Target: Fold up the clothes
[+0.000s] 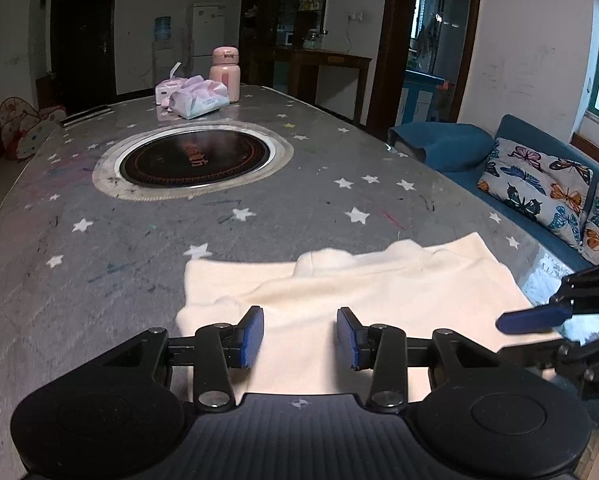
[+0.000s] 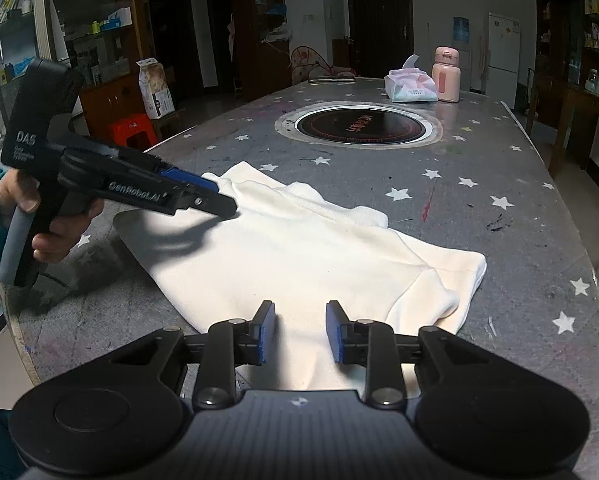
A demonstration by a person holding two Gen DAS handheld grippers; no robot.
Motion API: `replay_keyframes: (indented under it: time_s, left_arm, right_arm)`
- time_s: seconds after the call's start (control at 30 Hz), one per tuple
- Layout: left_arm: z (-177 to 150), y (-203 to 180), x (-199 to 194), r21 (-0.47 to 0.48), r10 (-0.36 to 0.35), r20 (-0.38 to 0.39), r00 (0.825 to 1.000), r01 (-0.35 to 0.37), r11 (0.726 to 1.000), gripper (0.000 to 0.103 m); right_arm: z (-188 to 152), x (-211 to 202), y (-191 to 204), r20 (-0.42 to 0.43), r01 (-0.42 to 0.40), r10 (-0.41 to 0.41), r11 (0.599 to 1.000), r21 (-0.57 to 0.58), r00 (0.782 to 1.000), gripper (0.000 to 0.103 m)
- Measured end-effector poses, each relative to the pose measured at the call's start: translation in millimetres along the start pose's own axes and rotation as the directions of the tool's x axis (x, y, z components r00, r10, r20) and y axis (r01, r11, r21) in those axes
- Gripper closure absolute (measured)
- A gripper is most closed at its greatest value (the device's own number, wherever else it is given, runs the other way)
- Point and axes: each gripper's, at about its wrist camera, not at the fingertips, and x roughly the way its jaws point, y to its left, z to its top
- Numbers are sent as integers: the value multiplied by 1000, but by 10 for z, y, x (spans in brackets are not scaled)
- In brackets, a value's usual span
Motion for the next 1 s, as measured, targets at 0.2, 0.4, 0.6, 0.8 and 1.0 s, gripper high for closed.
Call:
replay_keyframes:
  time_s: [0.2,0.4,0.6,0.8,1.0]
  left_arm:
    - [87,-100,169,16,-29,-8,1000,29,999,63]
    - [149,-191,275,39,-46,2,999,46,998,63]
    - [175,-133,374,4,-36,-5,999,36,999,65]
    - [102,-103,51,3,-18,38,999,18,1000,60]
    - [-103,46,-305,-32,66,39,997,-64,997,50]
  right_arm:
    - [0,12,-7,1,-3,3,1000,5,1000,74]
    - [6,16,-13,0,-4,4,1000,5,1000,74]
    - [-4,17,-14,3,-1,1,1000,11,1000,73]
    - [13,-27,18,17,11,-11,1000,9,1000,64]
    - [18,-77,24,27,25,-25,1000,7,999,55]
